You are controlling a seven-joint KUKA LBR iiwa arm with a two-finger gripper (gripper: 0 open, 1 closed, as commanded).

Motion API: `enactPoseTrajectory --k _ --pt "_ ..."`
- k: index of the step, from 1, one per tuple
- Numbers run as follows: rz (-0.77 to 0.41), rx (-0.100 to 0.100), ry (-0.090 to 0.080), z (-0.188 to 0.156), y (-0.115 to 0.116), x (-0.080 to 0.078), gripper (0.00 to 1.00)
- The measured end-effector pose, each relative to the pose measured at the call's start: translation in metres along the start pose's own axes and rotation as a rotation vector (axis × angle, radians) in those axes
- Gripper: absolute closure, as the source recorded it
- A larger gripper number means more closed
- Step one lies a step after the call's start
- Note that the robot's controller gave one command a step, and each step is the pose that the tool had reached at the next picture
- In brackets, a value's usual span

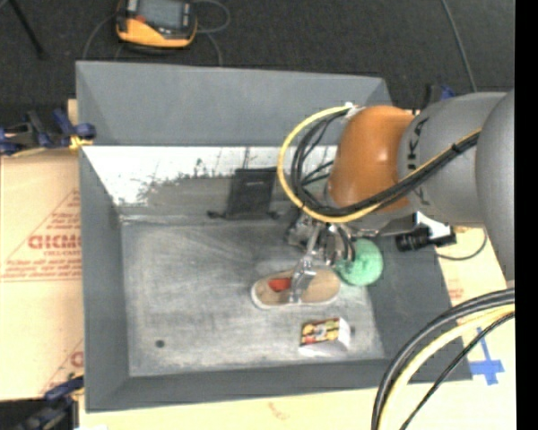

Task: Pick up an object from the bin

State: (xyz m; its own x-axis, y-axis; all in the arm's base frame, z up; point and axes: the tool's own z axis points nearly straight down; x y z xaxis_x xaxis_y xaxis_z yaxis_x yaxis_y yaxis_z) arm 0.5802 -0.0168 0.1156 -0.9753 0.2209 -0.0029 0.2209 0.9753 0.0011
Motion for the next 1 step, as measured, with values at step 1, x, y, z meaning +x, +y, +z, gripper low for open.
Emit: enactPoseTrajectory --k 1 --pt "-0.076 0.002 -0.001 0.0371 0.0077 0.0094 0.00"
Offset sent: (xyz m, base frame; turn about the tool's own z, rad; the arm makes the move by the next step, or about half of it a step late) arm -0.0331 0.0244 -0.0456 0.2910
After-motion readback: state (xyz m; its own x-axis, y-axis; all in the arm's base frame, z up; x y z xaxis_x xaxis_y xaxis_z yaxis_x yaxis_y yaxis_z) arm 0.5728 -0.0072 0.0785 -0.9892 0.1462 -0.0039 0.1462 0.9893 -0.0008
